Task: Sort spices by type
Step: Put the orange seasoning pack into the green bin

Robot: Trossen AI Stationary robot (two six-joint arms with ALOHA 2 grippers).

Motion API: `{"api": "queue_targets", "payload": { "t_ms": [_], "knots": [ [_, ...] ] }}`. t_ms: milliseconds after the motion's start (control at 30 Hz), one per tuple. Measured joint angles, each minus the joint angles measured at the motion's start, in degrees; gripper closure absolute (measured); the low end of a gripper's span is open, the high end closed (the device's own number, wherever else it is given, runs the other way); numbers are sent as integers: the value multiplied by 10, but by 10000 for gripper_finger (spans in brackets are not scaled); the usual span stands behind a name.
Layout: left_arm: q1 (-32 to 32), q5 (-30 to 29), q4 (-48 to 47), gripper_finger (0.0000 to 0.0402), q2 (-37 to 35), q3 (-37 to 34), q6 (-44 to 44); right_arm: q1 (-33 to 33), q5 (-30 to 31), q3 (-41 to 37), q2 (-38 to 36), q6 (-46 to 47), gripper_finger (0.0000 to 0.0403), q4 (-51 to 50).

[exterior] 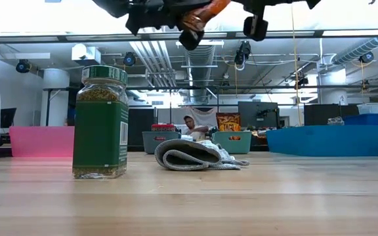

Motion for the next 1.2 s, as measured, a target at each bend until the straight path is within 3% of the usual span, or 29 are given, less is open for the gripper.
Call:
{"api": "queue_targets", "payload": {
  "t_ms": [133,300,467,767,1000,1200],
  "knots": [
    [8,-10,-67,392,-35,0,-5,0,54,26,-11,-17,349,-60],
    [13,-144,-126,392,-87,0,3,11,157,76,-15,-94,291,-133],
    [13,-210,-98,393,-131,0,-12,32,212,108,-15,-164,224,-129],
    [14,-252,-98,393,-176,0,-37,69,311,166,17,-262,132,-66],
    [15,-256,-100,393,-165,0,-28,71,321,210,75,-313,107,-72],
    [14,-221,-100,394,-166,0,-41,71,321,263,109,-304,128,-112]
  ]
}}
